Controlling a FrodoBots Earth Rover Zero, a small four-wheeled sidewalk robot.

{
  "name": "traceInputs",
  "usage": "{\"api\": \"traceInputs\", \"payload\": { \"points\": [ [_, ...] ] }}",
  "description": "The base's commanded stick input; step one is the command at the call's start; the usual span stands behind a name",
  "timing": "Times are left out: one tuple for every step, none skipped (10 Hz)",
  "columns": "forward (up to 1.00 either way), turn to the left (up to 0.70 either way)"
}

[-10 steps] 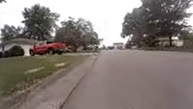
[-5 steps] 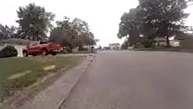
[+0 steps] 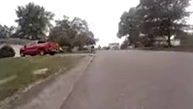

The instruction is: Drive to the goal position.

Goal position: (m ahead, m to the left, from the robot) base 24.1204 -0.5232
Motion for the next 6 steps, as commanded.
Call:
{"api": "traceInputs", "payload": {
  "points": [
    [1.00, 0.00],
    [1.00, 0.00],
    [1.00, 0.00],
    [1.00, 0.00],
    [1.00, 0.00],
    [1.00, -0.11]
  ]
}}
